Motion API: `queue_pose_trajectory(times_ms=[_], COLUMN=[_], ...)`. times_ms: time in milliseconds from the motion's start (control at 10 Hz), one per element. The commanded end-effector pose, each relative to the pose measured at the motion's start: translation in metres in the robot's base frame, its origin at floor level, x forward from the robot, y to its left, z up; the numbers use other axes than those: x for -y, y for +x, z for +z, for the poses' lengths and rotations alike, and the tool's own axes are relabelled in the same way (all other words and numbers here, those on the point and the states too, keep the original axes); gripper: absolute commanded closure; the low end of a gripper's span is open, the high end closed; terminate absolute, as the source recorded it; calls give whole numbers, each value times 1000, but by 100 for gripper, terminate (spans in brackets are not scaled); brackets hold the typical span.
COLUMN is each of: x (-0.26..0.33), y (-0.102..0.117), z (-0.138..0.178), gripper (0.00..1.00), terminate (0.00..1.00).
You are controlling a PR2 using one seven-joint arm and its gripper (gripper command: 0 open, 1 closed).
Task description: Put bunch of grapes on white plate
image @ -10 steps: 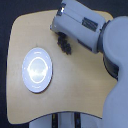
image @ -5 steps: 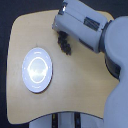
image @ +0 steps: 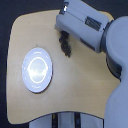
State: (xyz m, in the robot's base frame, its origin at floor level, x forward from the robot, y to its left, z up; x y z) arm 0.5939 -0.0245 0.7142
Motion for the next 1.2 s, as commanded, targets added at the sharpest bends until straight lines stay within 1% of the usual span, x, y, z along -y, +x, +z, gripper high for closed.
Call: queue_pose_trajectory(times_ms=[0,300,500,700,900,1000,1100], x=[3,12,16,18,20,20,19], y=[2,2,1,-8,-27,-33,-35], z=[4,9,19,40,67,83,92], gripper=[100,100,100,100,100,100,100], terminate=[0,0,0,0,0,0,0])
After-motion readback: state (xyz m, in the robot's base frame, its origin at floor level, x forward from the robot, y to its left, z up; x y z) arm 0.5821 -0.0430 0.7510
